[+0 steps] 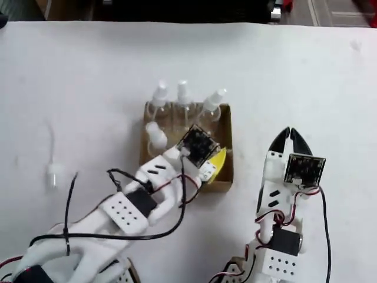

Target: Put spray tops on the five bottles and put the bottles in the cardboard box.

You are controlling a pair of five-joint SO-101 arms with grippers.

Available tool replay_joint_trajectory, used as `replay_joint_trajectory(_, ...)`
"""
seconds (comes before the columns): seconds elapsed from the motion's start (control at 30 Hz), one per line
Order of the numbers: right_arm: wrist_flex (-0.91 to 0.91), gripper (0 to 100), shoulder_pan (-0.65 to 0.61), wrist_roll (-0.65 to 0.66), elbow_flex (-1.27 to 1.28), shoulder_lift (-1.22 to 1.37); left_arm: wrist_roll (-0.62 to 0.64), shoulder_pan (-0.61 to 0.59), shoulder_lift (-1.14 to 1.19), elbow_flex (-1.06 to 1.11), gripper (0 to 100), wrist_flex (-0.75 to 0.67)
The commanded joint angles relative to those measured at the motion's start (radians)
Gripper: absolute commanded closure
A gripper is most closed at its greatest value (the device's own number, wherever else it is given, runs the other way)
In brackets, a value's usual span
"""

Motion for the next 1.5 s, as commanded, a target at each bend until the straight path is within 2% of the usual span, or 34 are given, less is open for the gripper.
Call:
replay_joint_trajectory(0.0,0.002,98.1,-0.002,0.012,0.011,0.008,0.006,0.016,0.036,-0.032,98,-0.008)
replay_joint_trajectory(0.23,-0.001,98.1,-0.002,0.012,0.011,0.008,0.011,0.01,0.036,-0.037,97,0.0)
replay_joint_trajectory(0.4,-0.001,98.1,-0.002,0.012,0.011,0.008,0.014,0.002,0.036,-0.041,87,0.049)
replay_joint_trajectory(0.6,-0.001,98.1,-0.002,0.012,0.011,0.008,0.014,0.001,0.036,-0.117,88,0.19)
replay_joint_trajectory(0.87,0.001,98.1,-0.002,0.012,0.011,0.008,0.005,0.004,0.025,-0.124,87,0.201)
replay_joint_trajectory(1.17,0.001,98.1,-0.002,0.012,0.011,0.008,0.005,-0.018,-0.133,-0.117,87,0.275)
replay_joint_trajectory(1.47,0.001,98.1,-0.004,0.012,0.011,0.008,0.011,-0.018,-0.139,-0.126,84,0.27)
